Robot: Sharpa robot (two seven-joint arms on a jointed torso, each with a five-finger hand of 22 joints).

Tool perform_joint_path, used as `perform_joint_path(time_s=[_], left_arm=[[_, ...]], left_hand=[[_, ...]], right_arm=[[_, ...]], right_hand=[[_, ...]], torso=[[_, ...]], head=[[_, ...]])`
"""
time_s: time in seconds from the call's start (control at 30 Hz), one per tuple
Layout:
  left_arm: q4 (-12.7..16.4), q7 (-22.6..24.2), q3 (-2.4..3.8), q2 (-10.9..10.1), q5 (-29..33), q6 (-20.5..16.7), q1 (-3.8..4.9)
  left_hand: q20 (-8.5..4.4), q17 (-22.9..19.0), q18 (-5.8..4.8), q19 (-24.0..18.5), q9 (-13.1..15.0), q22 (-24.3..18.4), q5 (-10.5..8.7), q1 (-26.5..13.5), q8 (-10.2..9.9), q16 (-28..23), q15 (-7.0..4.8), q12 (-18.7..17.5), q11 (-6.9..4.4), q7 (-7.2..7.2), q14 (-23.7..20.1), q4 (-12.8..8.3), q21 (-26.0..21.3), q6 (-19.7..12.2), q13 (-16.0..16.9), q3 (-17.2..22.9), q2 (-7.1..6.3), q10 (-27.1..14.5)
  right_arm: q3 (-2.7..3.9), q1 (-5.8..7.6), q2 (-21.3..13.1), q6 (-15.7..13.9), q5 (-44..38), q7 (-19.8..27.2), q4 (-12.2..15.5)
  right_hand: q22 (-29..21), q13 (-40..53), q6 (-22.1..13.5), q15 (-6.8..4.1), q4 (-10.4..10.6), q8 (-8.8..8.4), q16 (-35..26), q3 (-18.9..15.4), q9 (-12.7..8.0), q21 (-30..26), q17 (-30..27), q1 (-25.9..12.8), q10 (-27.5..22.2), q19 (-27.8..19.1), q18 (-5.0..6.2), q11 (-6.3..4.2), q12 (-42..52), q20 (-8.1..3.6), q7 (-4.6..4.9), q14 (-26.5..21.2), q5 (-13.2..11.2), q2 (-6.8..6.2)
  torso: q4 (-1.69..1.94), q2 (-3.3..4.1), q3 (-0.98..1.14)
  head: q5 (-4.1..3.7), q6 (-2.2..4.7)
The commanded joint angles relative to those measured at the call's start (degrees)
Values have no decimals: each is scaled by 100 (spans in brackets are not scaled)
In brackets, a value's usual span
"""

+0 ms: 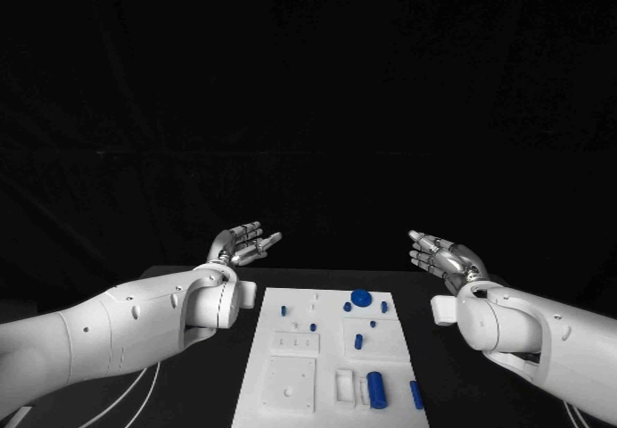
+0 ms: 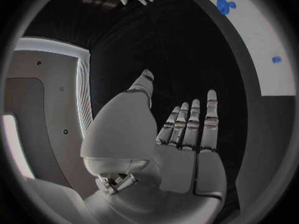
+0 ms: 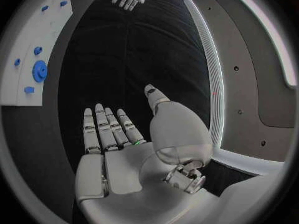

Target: Assemble the parts on the task board

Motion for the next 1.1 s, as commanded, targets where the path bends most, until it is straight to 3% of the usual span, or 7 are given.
perform_joint_path(time_s=[0.03,0.3,0.43,0.67,0.87,0.97,1.1], left_arm=[[-329,-437,-125,124,167,594,201],[-621,-560,-272,228,207,734,392],[-491,-568,-272,167,176,828,394],[-429,-567,-273,117,111,961,394],[-218,-591,-273,-31,-121,1180,400],[-69,-611,-273,-123,-258,1274,418],[188,-632,-273,-261,-391,1357,474]], left_hand=[[56,16,106,197,14,20,52,320,32,41,23,31,20,23,164,69,41,148,15,22,-39,157],[54,18,110,211,16,21,51,323,35,43,29,32,36,47,220,40,44,192,17,29,-23,194],[52,20,113,219,15,22,50,327,33,45,28,33,38,50,248,30,46,189,17,31,-18,207],[20,41,131,376,30,35,116,245,49,67,65,46,133,184,818,-335,69,572,34,80,215,682],[-800,150,-400,1263,118,211,200,256,179,289,-2,112,140,268,2567,-1140,547,2476,76,-13,796,2440],[-1140,242,-560,1630,134,383,221,350,191,481,-302,122,-18,187,3269,-1274,883,2899,84,40,892,3021],[-1363,288,-733,1680,135,597,222,366,157,634,-429,103,-92,145,3516,-1374,1196,3053,82,64,897,3222]], right_arm=[[49,72,-13,1299,-378,-826,-263],[124,162,-31,1846,-504,-1208,-595],[124,165,38,1584,-1411,-1037,-780],[124,164,106,1495,-2889,-1009,-866],[125,165,272,1514,-4468,-1022,-1046],[127,167,379,1547,-5061,-1028,-1145],[130,172,550,1599,-5930,-1040,-1293]], right_hand=[[24,20,250,69,-192,54,61,22,23,57,29,452,312,301,-10,59,46,-33,212,457,69,-16],[39,31,458,57,-488,63,76,2,33,76,43,694,583,590,-47,48,57,-99,208,866,59,-64],[44,35,553,38,-620,66,81,21,37,83,50,751,692,704,-57,33,61,-124,201,1039,66,-57],[113,86,1637,-178,-1110,109,122,265,80,282,100,1078,1974,1926,-51,-150,113,-320,70,2404,194,-170],[199,111,2807,-671,-1408,166,211,702,134,747,187,957,2974,3449,51,-411,138,-793,-53,3713,400,-250],[365,111,2996,-995,-1494,178,511,736,140,1202,397,963,3215,4331,174,-547,142,-1107,-82,4657,412,-291],[586,109,3192,-1181,-1577,163,1416,686,135,1676,1026,970,3422,5047,288,-650,132,-1352,-154,5091,558,-317]], torso=[[-1,-1,-2],[-1,-1,-2],[-6,0,7],[-10,-7,4],[-16,25,-2],[-16,76,-6],[1,172,-17]], head=[[4,2],[4,2],[-5,-86],[-41,-161],[-66,-242],[-94,-251],[-121,-256]])
